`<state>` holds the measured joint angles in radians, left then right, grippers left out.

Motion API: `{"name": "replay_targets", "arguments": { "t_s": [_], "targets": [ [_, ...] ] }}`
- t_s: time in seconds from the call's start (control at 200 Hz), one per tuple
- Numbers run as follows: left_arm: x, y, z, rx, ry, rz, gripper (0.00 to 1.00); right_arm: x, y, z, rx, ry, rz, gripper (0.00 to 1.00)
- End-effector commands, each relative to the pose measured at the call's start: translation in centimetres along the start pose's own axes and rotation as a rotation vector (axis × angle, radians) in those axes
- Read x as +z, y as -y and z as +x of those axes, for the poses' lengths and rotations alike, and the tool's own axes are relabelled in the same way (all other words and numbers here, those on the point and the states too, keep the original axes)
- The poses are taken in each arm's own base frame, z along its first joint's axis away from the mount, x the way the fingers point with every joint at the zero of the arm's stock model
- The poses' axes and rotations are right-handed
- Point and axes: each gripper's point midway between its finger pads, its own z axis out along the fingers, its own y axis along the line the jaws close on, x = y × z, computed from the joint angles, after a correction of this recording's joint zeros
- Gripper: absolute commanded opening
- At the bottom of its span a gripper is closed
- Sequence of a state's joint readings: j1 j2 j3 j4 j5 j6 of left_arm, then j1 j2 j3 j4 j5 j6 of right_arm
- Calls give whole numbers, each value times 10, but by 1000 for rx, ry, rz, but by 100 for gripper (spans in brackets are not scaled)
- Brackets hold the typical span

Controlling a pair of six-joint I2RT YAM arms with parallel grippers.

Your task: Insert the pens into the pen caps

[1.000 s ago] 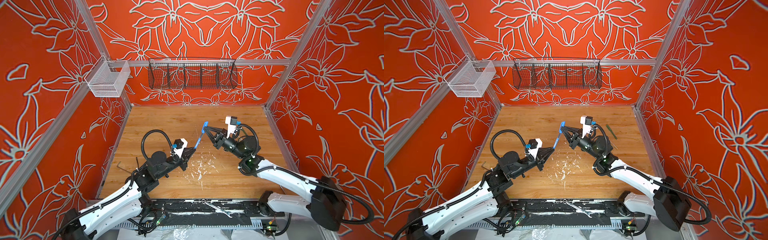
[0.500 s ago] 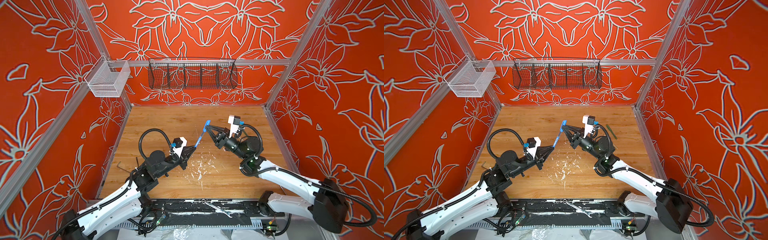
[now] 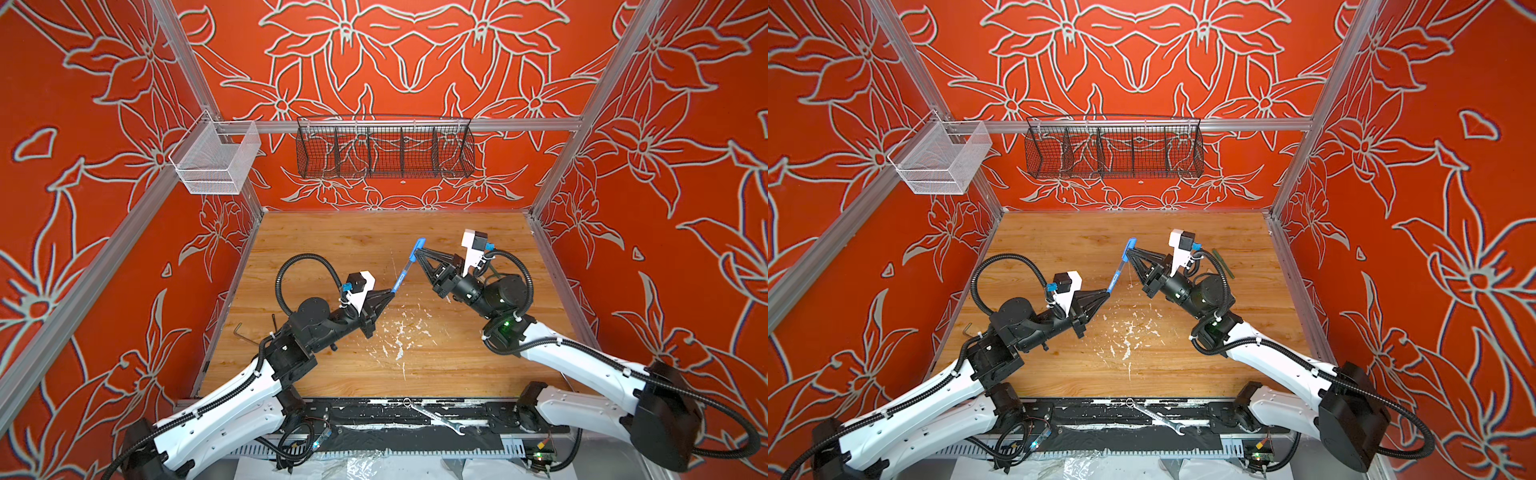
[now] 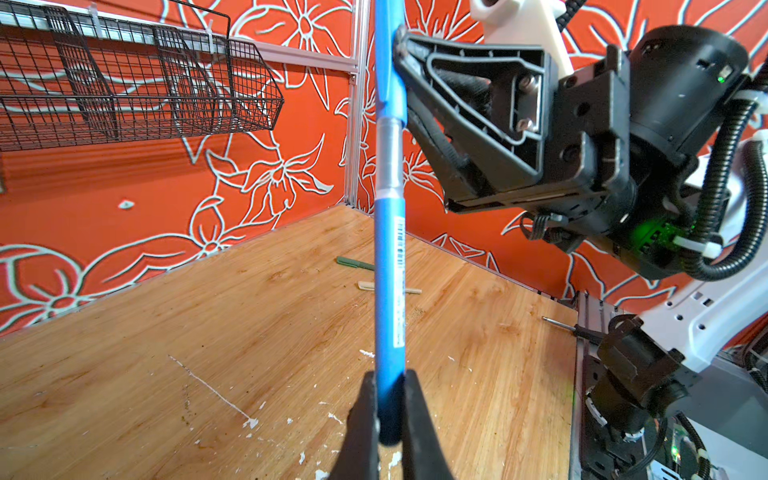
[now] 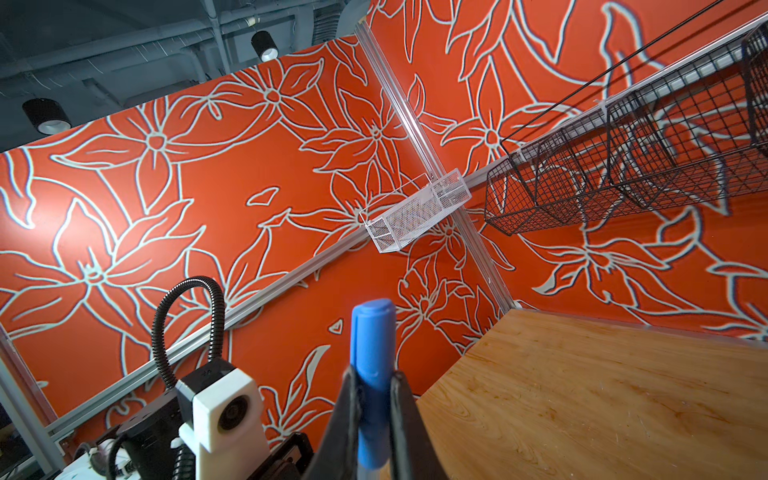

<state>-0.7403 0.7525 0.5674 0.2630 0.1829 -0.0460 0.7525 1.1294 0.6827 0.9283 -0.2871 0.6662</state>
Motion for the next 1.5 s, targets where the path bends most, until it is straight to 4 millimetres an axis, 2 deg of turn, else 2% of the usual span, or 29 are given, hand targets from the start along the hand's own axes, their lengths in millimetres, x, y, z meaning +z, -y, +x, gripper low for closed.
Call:
{"name": "replay_targets", "arguments": {
  "t_s": [0.0,0.2,0.38,0.761,1.016,1.491],
  "targets": [
    [-4,12,-45,29,134,52,0,5,-4,17,18,-58,-27,0],
    [-5,10,-45,22,136,42,0,8,-5,16,-8,-83,-16,0],
    [-10,9,-49,13,149,28,0,-2,3,21,-28,-128,54,0],
    [-11,16,-60,-20,189,69,0,0,0,28,7,-121,10,0],
    [-14,13,-62,-11,203,49,0,-4,1,27,29,-111,26,0],
    [-16,6,-59,12,188,5,0,-4,-10,29,69,-158,-13,0]
  ]
}}
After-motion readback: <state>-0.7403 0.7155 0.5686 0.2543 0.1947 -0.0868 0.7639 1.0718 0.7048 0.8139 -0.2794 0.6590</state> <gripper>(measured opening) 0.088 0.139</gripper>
